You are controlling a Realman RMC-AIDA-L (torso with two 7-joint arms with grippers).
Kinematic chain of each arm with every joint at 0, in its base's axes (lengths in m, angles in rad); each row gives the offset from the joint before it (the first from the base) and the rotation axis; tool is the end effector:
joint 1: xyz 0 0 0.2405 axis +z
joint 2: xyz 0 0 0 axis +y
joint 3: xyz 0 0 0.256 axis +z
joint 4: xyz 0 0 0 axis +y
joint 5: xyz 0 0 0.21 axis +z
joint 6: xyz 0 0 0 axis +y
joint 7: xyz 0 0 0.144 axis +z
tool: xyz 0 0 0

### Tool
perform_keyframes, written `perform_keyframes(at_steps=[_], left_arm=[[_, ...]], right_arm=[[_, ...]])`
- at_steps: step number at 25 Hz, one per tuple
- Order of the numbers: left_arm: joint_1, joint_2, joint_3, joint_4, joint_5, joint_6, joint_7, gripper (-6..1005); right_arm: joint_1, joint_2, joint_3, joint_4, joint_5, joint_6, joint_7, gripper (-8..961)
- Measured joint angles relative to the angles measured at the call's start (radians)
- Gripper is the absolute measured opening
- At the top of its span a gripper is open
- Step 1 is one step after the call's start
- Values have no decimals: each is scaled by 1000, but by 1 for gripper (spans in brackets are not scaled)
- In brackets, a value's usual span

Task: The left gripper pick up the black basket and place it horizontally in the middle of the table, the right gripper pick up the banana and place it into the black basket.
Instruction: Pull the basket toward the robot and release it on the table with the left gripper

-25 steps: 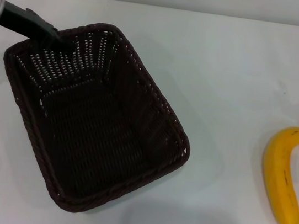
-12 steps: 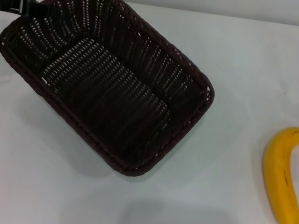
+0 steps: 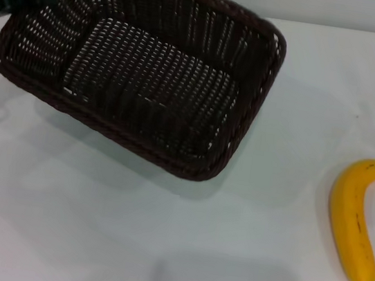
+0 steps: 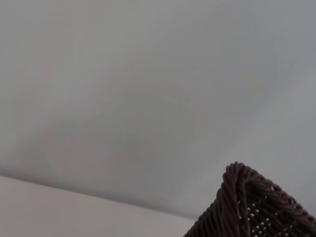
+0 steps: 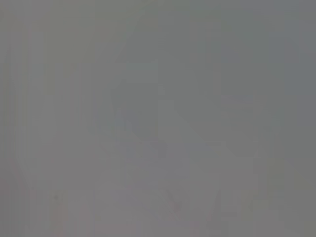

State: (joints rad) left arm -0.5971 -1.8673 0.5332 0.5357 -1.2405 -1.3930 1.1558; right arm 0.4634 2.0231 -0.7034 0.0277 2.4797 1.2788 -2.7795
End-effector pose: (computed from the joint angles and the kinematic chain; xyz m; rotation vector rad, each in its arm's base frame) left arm -0.2935 0.3888 0.1010 -2.1640 -1.3647 -0.9088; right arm 0.3612 0.3264 0.0380 -1.4680 0.6001 0.7624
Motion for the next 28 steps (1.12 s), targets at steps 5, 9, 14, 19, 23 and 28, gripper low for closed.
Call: perform_keyframes(at_steps=[5, 9, 14, 19, 23, 28], left_arm=[[66, -32, -1, -41, -119, 16, 0, 190], [117, -74, -1, -50, -178, 43, 1, 192], [160, -112, -1, -53, -200, 88, 4, 194], [169, -119, 3, -85, -196, 115, 3, 196], [159, -121, 9, -107, -170, 156, -9, 197], [152, -122, 10, -127, -166, 180, -14, 199]], right_arm=[[4, -3, 1, -13, 2, -26, -4, 857], [4, -3, 1, -29, 3, -45, -7, 857], [4, -4, 1, -43, 3, -52, -9, 858], [4, -4, -3, -46, 0, -53, -9, 858], [3, -4, -7, -46, 0, -53, -9, 858], [-6, -3, -7, -44, -1, -51, -9, 857]])
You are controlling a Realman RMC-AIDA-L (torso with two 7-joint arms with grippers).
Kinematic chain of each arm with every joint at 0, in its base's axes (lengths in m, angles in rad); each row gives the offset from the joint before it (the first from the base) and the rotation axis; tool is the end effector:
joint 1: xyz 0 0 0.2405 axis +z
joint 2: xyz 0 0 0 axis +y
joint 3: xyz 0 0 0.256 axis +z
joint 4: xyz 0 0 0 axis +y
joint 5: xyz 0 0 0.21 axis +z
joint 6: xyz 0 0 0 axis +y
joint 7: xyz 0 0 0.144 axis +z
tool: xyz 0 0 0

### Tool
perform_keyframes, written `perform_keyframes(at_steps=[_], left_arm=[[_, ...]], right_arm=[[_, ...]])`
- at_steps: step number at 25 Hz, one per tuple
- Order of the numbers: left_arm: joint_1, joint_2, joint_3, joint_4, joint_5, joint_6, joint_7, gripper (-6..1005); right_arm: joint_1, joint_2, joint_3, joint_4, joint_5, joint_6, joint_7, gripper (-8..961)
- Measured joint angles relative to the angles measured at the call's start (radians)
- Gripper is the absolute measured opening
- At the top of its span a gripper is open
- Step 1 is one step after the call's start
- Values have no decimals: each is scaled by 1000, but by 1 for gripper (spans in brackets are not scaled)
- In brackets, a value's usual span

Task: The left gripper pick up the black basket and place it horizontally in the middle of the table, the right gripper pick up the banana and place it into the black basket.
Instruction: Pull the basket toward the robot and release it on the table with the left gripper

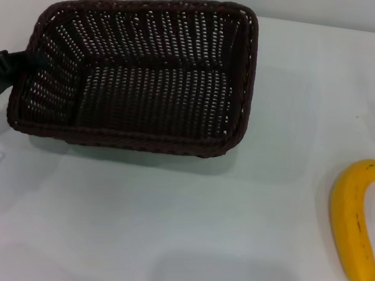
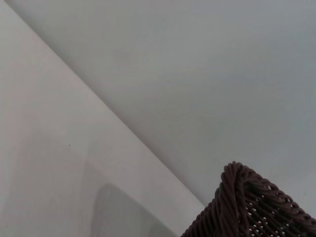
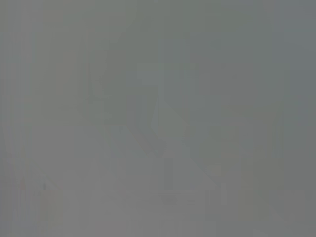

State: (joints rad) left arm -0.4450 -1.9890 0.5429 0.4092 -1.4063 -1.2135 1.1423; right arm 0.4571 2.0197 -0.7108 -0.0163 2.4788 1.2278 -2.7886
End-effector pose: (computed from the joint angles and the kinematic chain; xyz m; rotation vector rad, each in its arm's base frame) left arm -0.3488 0.3403 0.0383 -1.7489 -1.7175 -1.0616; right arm 0.3661 0.3313 0.0448 -1.4736 0.5858 0.7133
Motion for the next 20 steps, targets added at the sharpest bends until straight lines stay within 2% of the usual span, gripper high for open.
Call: perform_keyframes(at_steps=[12, 18, 20], left_arm=[[3, -9, 0, -1, 1, -9, -41, 204], [1, -9, 0, 4, 2, -30, -48, 402], [1, -9, -1, 9, 2, -39, -47, 430]], right_arm=[[-14, 4, -1, 8, 0, 26, 7, 858], [-14, 5, -1, 11, 0, 37, 7, 858], [-14, 5, -1, 11, 0, 37, 7, 858]])
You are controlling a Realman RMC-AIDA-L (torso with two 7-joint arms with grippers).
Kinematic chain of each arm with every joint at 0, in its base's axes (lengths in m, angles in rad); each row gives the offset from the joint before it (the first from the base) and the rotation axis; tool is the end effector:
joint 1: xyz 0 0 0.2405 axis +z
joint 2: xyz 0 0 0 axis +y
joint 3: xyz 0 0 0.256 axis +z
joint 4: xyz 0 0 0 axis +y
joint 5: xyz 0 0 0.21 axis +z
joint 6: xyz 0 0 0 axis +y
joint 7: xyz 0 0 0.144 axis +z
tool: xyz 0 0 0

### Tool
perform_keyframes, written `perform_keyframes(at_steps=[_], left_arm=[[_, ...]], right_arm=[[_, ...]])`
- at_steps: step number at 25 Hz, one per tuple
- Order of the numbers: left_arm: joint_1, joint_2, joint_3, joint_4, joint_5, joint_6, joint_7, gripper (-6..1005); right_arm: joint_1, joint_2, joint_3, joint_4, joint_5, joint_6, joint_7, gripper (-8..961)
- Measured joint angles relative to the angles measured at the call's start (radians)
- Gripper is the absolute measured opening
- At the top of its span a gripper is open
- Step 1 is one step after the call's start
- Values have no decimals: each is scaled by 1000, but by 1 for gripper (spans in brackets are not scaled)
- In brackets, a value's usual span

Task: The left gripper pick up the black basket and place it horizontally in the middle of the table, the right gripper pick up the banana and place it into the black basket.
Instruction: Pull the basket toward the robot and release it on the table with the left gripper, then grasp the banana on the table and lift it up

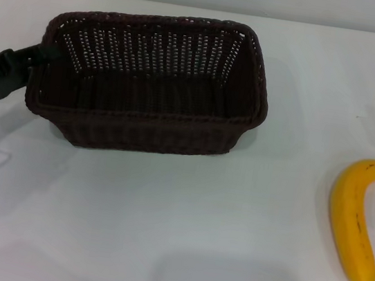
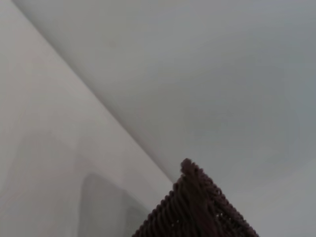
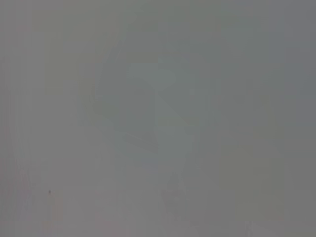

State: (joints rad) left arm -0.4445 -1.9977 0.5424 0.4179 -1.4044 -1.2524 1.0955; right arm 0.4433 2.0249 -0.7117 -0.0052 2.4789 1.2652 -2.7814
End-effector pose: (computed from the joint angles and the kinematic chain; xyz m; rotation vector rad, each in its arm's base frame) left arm -0.3420 0.3382 0.0354 -1.7552 -1.7663 -1.1087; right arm 0.3659 0.3238 0.0423 -1.4667 0.5870 0.7391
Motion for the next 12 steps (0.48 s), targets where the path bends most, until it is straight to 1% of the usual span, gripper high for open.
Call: perform_keyframes(at_steps=[3, 6, 9, 12], left_arm=[[0, 2, -5, 3, -6, -5, 11, 472], [0, 7, -7, 20, -8, -7, 18, 604], [6, 8, -8, 64, -9, -12, 33, 604], [8, 8, -10, 78, -16, -25, 65, 605]], right_arm=[[1, 0, 0, 0, 0, 0, 0, 857], [4, 0, 0, 1, 0, 0, 0, 857], [7, 1, -1, 2, 0, 0, 0, 857], [8, 1, -2, 2, 0, 0, 0, 857]])
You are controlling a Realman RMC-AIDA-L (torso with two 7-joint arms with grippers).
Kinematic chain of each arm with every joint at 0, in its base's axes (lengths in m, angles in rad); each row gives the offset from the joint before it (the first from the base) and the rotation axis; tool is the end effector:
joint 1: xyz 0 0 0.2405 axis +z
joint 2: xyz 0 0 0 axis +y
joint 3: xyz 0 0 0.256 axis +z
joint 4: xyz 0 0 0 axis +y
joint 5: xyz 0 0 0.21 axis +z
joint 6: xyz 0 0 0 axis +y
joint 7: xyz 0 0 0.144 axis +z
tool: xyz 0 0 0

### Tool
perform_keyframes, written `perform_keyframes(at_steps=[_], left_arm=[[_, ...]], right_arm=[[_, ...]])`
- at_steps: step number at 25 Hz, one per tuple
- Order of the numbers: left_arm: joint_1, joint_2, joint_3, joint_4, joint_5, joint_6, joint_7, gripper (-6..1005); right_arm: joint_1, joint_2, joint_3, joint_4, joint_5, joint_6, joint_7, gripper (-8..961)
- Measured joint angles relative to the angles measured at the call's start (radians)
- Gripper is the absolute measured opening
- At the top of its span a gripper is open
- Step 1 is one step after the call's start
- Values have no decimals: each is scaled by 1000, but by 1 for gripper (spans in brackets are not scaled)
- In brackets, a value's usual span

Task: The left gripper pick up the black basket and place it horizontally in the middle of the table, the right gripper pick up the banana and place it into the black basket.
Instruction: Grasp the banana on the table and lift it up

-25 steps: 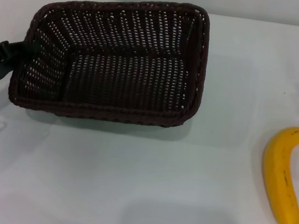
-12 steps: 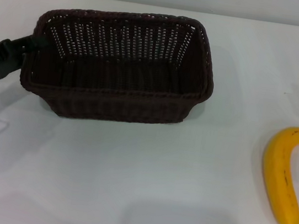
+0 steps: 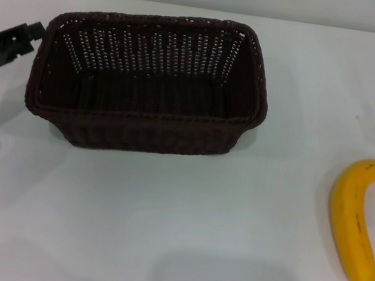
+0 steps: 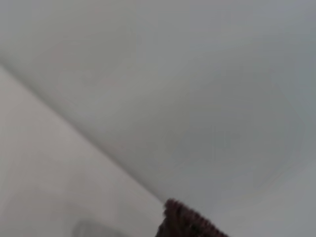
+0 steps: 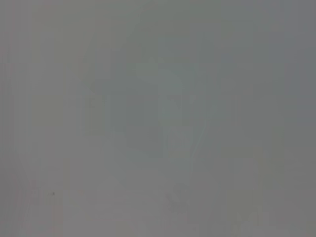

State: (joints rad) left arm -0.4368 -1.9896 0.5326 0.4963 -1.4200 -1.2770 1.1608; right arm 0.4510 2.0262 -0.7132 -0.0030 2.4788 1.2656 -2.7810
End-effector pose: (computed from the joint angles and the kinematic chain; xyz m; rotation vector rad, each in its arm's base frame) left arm -0.3386 0.3446 0.0592 -1.8168 -1.5949 -1.0995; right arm 0.3632 0.3262 0.0410 -1.4718 0.5848 0.7461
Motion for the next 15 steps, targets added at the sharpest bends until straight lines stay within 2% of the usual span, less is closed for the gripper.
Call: perform_keyframes(at_steps=[5, 8, 9, 10, 12, 15], left_arm=[[23, -7, -3, 8, -119, -18, 158, 605], [58, -27, -3, 0, -270, -7, 320, 686], [58, -27, -3, 0, -270, -7, 320, 713], [66, -33, -4, -1, -304, -2, 360, 740], [108, -70, -4, -10, -458, 40, 559, 789], [124, -84, -3, -46, -561, 65, 705, 863]], right_arm=[[-2, 0, 0, 1, 0, 12, 1, 858], [-4, 1, 0, 8, 0, 29, 17, 858], [-5, 1, 0, 11, 0, 34, 38, 858], [-7, -1, 0, 14, 0, 38, 70, 858], [-13, -5, -1, 13, -11, 41, 149, 858], [-40, -15, -3, -21, -71, 40, 294, 858]])
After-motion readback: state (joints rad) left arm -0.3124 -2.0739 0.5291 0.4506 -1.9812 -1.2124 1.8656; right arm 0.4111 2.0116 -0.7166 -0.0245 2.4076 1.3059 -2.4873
